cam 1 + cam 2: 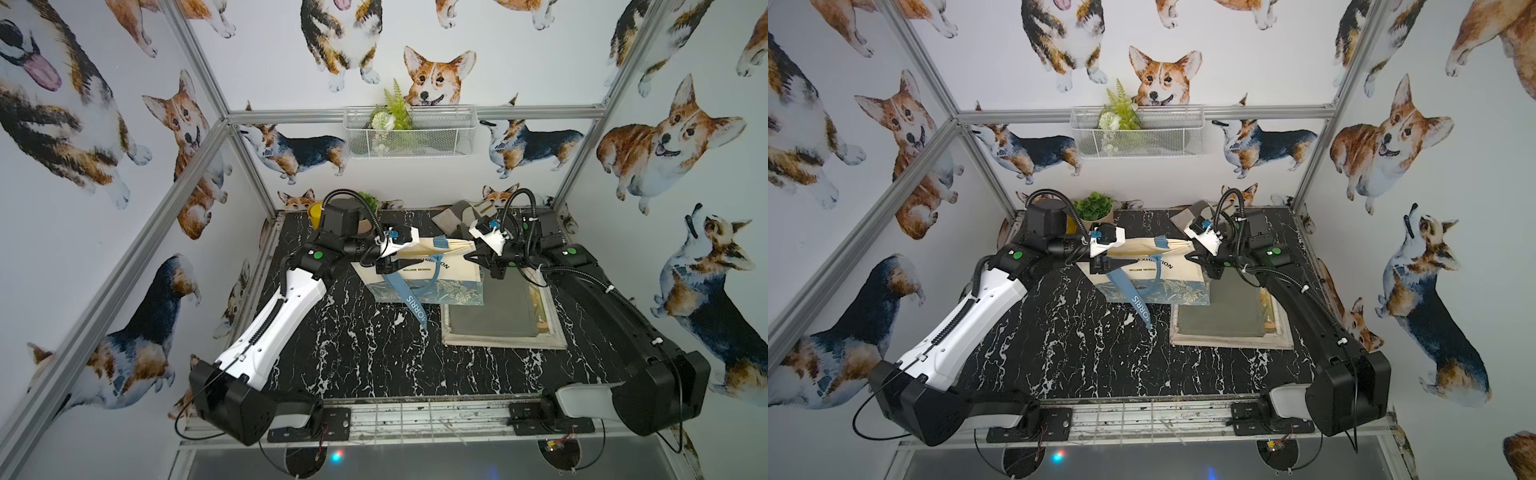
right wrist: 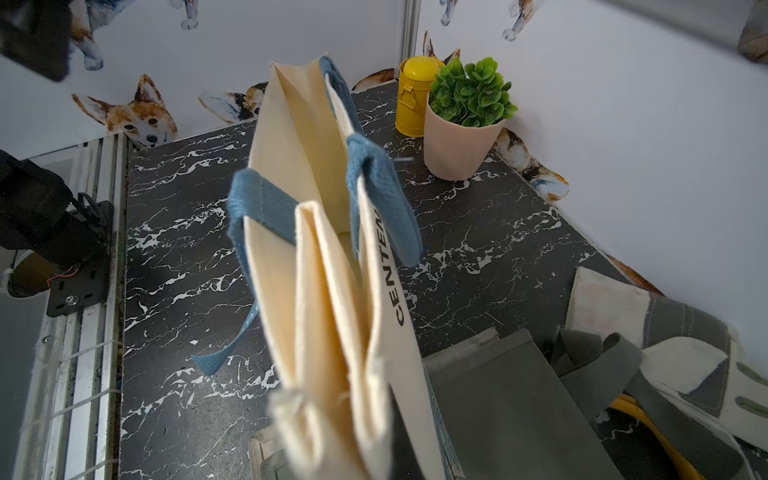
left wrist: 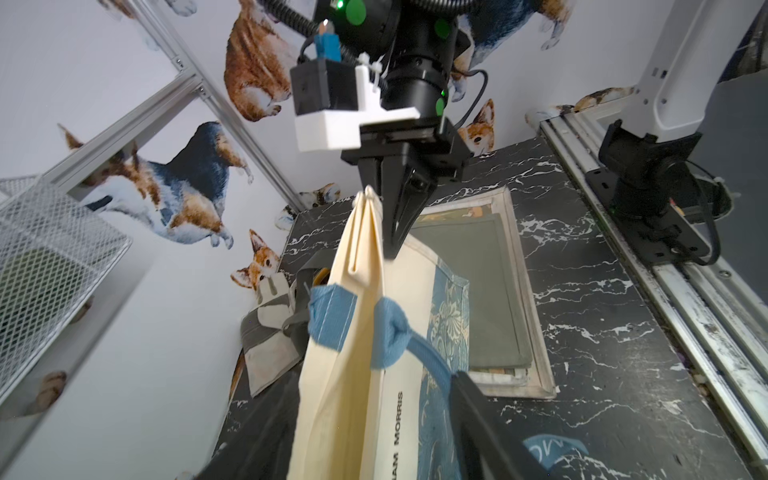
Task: Put away the canvas bag
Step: Press the canvas bag.
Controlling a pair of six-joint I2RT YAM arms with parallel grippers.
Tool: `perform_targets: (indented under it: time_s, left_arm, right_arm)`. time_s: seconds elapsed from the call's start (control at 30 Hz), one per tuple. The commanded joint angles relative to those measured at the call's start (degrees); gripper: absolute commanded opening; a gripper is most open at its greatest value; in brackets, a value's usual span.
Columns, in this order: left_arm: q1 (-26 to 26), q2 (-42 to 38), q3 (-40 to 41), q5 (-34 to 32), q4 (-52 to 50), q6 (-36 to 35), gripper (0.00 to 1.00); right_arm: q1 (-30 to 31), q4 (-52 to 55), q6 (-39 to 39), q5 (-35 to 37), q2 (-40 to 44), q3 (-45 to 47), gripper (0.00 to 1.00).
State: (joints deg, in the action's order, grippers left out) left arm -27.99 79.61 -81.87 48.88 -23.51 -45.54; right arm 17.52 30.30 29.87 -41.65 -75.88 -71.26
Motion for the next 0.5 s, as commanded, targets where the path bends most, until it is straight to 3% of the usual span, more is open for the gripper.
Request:
perform_targets:
  time_s: [0.0,0.47]
  left_arm:
    - [-2.2,2.9,-3.2,-0.9,-1.2,0.5,0.61]
    - [-6.5,18.0,-18.4,0.0,-9.8,1.4,0.62]
  right_arm:
    - [0.2,-2.0,-1.1,-3.1,0.2,-0.6,0.00]
    - [3.6,0.7,0.9,2.6,2.7,-0.3,0.00]
